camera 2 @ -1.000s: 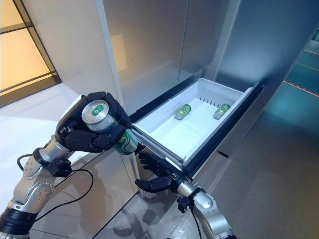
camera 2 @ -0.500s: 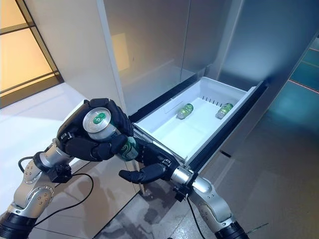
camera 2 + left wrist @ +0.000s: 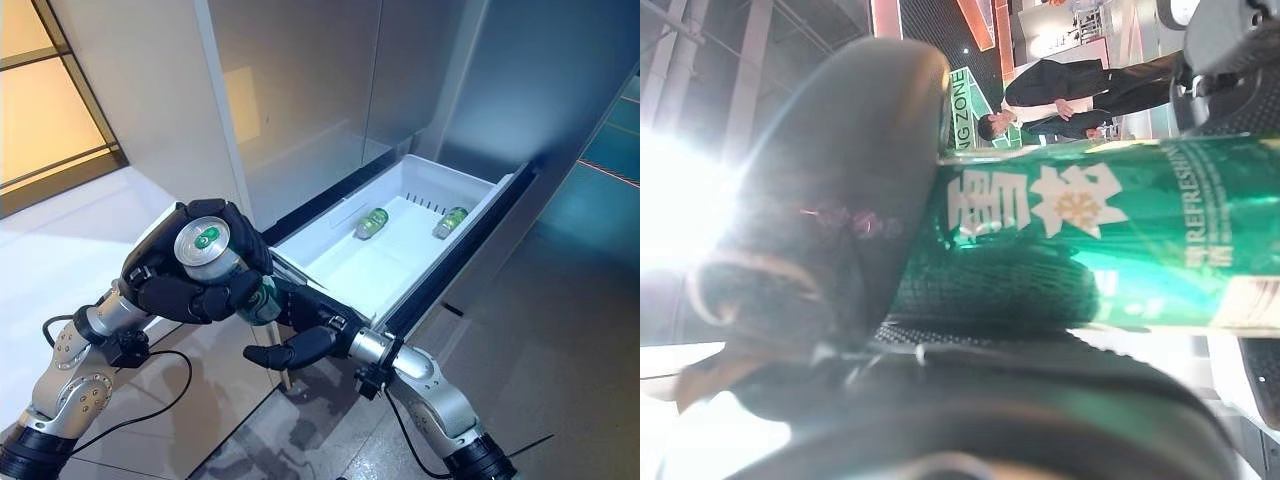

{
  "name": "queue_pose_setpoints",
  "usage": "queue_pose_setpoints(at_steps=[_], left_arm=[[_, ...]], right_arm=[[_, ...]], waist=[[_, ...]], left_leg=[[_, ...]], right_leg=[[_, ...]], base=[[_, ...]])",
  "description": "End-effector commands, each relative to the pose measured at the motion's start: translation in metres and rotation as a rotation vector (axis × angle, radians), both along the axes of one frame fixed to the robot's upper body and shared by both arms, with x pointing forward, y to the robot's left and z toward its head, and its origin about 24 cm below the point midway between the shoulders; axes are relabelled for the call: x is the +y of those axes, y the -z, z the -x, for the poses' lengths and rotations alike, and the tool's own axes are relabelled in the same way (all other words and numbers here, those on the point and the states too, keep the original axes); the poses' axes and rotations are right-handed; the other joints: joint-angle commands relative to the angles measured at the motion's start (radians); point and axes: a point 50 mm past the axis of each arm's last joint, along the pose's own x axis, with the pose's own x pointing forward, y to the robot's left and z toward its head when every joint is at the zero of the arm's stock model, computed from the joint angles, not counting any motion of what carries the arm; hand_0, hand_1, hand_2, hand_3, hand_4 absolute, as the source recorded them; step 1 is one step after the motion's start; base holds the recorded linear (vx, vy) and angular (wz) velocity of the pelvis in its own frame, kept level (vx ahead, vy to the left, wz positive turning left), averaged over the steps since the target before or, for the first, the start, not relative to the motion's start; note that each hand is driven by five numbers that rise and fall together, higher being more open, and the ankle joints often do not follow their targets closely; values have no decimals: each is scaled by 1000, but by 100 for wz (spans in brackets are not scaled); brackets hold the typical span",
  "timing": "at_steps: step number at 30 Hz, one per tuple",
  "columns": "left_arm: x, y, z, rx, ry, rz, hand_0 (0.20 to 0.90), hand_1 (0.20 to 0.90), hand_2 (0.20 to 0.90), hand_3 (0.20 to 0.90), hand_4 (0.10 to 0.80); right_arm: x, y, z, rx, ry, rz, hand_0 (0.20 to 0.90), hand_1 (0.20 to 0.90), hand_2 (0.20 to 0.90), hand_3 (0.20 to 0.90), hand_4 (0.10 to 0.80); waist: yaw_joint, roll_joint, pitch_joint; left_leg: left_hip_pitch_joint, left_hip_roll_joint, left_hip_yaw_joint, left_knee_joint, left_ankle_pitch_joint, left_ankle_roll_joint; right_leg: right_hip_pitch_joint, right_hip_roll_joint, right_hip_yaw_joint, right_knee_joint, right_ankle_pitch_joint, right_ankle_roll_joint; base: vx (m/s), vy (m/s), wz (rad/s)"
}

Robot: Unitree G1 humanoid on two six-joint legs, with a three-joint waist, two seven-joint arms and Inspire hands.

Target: Put drinks into fridge and close the fridge

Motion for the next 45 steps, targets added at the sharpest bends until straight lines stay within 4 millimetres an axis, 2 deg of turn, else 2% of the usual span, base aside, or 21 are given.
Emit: queue_pose_setpoints(at_steps=[1,6,10,17,22,28,31,38,45], left_arm=[[-25,-49,-8,-221,79,73,300,300,300,200,100],[-25,-46,-5,-218,80,79,300,300,300,200,100],[-23,-44,-4,-219,77,86,300,300,300,200,100],[-26,-43,-3,-213,76,94,300,300,300,200,100],[-24,-44,-3,-211,69,98,300,300,300,200,100],[-24,-45,-3,-200,85,96,300,300,300,200,100],[-28,-44,-4,-187,101,95,300,300,300,200,100],[-37,-41,-8,-148,134,89,300,300,300,200,100],[-47,-36,-8,-112,175,84,300,300,300,200,100]], right_arm=[[45,-93,7,-432,-212,-236,900,900,900,900,800],[31,-93,-6,-423,-1,-204,900,900,900,900,800],[27,-83,-10,-290,20,-270,900,900,900,900,800],[32,-65,-13,-82,69,-395,900,900,900,900,800],[35,-53,-11,-51,47,-361,900,900,900,900,800],[44,-48,-4,-23,-81,-286,900,900,900,900,800],[48,-50,-2,-64,-130,-254,900,900,900,900,800],[57,-73,0,-246,-214,-169,900,900,900,900,800],[62,-88,-1,-288,-218,-190,900,900,900,900,800]], waist=[[0,-27,-59],[-4,-24,-59],[-7,-23,-58],[-6,-21,-59],[-7,-16,-63],[-4,-19,-65],[-5,-21,-64],[-4,-26,-63],[1,-30,-61]], left_leg=[[-26,-37,-69,38,-50,14],[-25,-38,-71,36,-50,14],[-27,-40,-75,37,-49,15],[-25,-42,-78,32,-47,15],[-22,-43,-76,23,-44,15],[-23,-49,-83,21,-42,17],[-23,-51,-85,22,-41,17],[-24,-53,-86,32,-47,20],[-22,-54,-84,38,-51,22]], right_leg=[[12,3,-34,89,-120,34],[11,7,-30,85,-117,33],[9,9,-27,86,-117,33],[11,8,-30,78,-112,36],[11,5,-30,76,-111,40],[12,5,-21,72,-108,41],[11,5,-16,72,-106,42],[9,6,-3,75,-105,42],[13,6,-3,77,-106,40]], base=[[0,0,0],[0,0,0],[0,0,0],[-12,8,5],[-11,17,4],[0,0,0],[0,0,0],[0,0,0],[0,0,0]])
